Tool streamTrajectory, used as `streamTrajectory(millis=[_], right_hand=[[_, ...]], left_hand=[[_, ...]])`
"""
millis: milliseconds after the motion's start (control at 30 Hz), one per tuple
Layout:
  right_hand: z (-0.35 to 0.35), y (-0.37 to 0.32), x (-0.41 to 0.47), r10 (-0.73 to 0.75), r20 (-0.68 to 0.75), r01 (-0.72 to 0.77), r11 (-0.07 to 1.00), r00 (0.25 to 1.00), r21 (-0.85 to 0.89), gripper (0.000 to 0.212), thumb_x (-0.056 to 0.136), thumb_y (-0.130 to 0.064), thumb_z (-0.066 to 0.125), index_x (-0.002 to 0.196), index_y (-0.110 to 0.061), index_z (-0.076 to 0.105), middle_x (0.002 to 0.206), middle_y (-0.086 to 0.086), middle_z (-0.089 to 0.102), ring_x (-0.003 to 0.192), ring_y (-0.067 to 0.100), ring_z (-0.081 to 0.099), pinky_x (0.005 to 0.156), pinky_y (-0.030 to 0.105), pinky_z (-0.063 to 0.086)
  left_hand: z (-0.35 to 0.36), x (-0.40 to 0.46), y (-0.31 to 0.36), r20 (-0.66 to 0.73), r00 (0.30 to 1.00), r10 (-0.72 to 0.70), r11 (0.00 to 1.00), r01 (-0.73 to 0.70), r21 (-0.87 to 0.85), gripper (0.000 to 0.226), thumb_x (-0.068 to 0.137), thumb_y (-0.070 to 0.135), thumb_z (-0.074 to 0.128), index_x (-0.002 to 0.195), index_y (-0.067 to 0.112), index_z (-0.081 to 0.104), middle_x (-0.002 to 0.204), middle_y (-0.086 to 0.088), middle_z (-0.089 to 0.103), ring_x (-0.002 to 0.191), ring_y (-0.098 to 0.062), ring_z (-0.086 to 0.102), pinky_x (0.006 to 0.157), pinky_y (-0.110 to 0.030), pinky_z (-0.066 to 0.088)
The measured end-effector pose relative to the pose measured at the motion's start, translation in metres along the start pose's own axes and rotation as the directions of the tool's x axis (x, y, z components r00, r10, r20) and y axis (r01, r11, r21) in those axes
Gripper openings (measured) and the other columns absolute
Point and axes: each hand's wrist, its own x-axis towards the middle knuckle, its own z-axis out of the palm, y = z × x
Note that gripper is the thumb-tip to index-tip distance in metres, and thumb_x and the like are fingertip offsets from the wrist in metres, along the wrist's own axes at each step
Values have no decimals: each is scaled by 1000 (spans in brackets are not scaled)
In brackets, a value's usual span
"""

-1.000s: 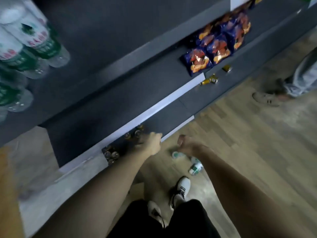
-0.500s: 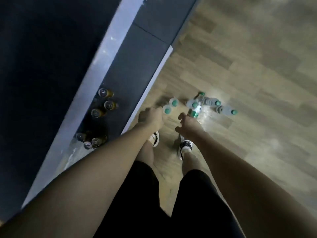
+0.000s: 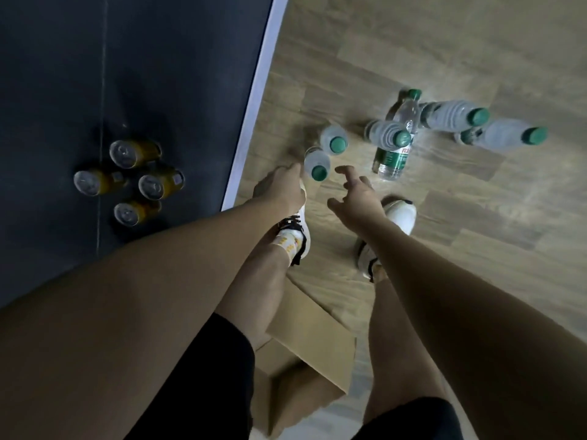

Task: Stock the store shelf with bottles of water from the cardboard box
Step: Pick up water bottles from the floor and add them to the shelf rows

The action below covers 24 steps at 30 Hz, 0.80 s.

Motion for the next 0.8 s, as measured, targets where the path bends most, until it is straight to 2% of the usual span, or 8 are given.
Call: streamTrajectory(millis=[200,267,367,467,567,667,800], right_hand=[[30,24,62,-144,82,157,970,986,-183,81,92,-33,65,154,-40,13,133,13,51,109,34,59,87,42,52],[40,29,82,-179,65,188,962,982,-196,84,90,-41,66,153,-42,10,131,15,54,110,35,59,87,45,53],[56,34,109,-177,7,175,965,984,-196,85,85,-48,68,151,-41,15,117,15,62,100,35,63,80,43,54],[72,34,126,-144,-25,137,973,989,-183,83,81,-44,73,147,-37,23,109,14,66,93,35,65,71,42,55],[77,30,126,-162,-15,160,982,987,-103,78,80,-34,78,143,-26,32,109,17,67,96,36,65,73,39,54],[67,27,103,-173,24,173,985,985,-20,72,78,-34,79,137,-23,39,110,16,67,97,34,64,74,36,51],[34,19,54,-215,86,224,969,973,-105,69,76,-42,80,132,-25,43,107,13,67,96,33,64,72,36,51]], left_hand=[[28,57,-21,-7,1000,-1,999,1,34,23,93,16,51,116,12,49,118,-14,60,102,-36,57,80,-40,48],[37,73,-25,0,999,33,997,-33,74,18,93,15,50,111,12,49,114,-14,61,100,-36,57,81,-41,49],[50,91,-32,4,998,55,992,-56,110,15,93,16,49,108,13,48,108,-11,60,95,-35,56,78,-40,48],[60,99,-42,5,999,47,990,-48,135,17,94,17,50,110,13,49,108,-10,60,95,-33,57,76,-38,46],[64,92,-47,11,999,44,987,-45,154,21,94,16,48,115,12,48,112,-13,59,98,-35,57,78,-41,48],[66,73,-47,-5,999,44,985,-42,168,22,95,17,47,116,11,47,115,-16,58,102,-37,57,83,-44,50],[60,37,-36,-29,999,31,982,-25,189,29,94,18,49,123,12,47,123,-14,55,108,-38,56,84,-44,49]])
